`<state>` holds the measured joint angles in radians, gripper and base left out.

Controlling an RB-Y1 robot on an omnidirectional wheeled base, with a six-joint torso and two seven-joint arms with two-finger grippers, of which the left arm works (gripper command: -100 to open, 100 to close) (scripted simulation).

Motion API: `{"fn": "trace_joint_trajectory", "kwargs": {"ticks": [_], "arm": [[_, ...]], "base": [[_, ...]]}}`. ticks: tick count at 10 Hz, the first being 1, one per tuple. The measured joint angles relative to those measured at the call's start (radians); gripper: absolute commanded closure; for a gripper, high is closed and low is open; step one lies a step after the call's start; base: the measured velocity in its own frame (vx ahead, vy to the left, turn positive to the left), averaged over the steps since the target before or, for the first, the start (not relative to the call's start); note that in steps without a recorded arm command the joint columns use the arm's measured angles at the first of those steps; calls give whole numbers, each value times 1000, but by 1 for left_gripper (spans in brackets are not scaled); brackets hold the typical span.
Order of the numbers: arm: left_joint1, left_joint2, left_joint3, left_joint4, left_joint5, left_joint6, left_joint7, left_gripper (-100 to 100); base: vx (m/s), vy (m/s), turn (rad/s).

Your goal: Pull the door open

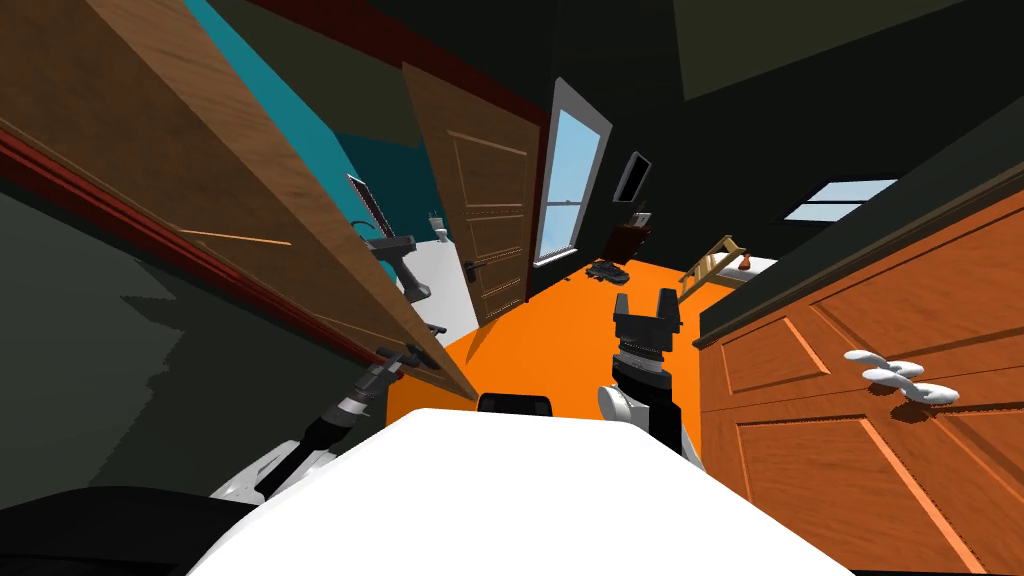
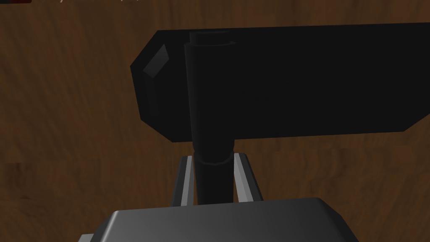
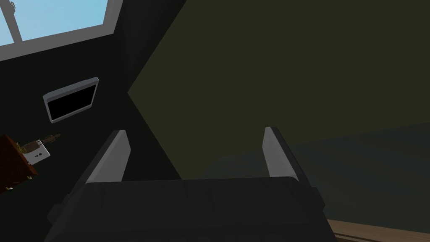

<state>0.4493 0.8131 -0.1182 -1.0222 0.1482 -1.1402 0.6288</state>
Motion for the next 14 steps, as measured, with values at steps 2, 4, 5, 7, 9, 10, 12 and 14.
{"fn": "trace_joint_trajectory", "kwargs": {"ticks": [2,4,5,7,9,10,12,14], "arm": [[2,0,-1,1,0,0,0,100],[3,-2,2,32,-4,-32,2,100],[0,-2,3,54,-7,-51,5,100],[-3,-5,5,92,-12,-94,7,100],[-4,-6,7,130,-16,-136,12,100],[5,-5,11,132,-17,-148,12,100],[-4,-8,11,181,-24,-196,16,100],[-1,-9,13,214,-29,-237,20,100]], "base": [[3,-4,-36],[17,-16,-76],[20,-12,-78],[15,-5,-56],[13,-10,-72],[8,-1,-72],[3,-3,-69],[2,4,-82]]}}
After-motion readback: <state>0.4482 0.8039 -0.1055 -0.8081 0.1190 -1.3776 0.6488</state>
